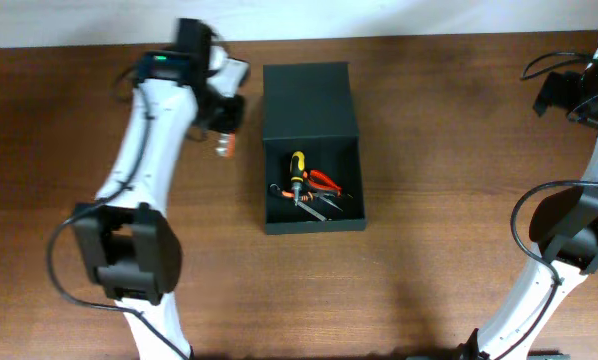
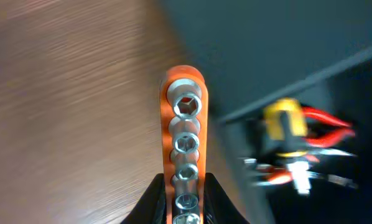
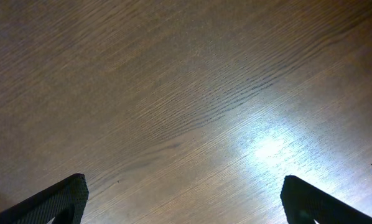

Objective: Pack container
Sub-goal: 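Lift the socket rail and carry it right over the green box, then lower the socket rail into the box and open the left gripper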

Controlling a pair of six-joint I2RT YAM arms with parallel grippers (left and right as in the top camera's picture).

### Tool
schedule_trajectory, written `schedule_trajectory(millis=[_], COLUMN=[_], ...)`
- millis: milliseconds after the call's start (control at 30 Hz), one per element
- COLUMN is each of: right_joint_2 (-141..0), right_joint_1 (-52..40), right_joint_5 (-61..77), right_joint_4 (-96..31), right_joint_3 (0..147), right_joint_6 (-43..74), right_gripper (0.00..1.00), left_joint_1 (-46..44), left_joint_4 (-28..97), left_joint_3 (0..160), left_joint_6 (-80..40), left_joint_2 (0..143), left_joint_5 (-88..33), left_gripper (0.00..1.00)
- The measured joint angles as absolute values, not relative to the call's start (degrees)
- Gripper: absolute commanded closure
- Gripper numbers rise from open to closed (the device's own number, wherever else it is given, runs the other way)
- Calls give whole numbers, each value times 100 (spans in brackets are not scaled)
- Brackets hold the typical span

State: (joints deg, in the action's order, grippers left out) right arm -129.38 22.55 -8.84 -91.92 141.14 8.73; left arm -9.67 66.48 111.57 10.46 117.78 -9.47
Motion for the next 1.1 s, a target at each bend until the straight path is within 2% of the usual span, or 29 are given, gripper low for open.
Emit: schedule_trajectory(millis=[300,433,667,1100], right_joint_2=[-12938,-12938,-12938,-12938], right_joint_1=[2255,2255,2255,2255], right_joint_5=[-884,-884,-884,-884], right_joint_4=[-9190,-9190,-9190,-9190], right_joint_3=[14114,14114,14114,14114], right_joint_6=[871,869,864,858], right_gripper=[1,1,1,1], left_joint_1=[-2980,-3363,-3524,-3524], left_joint_4=[6646,6646,6650,6608], left_joint_3=[11166,11166,11172,11225], left_joint_6=[1162,1295,1398,1400], left_joint_2=[11778,11778,11810,12752], left_joint_5=[-996,-1009,-768,-683], left_gripper=[86,86,86,85])
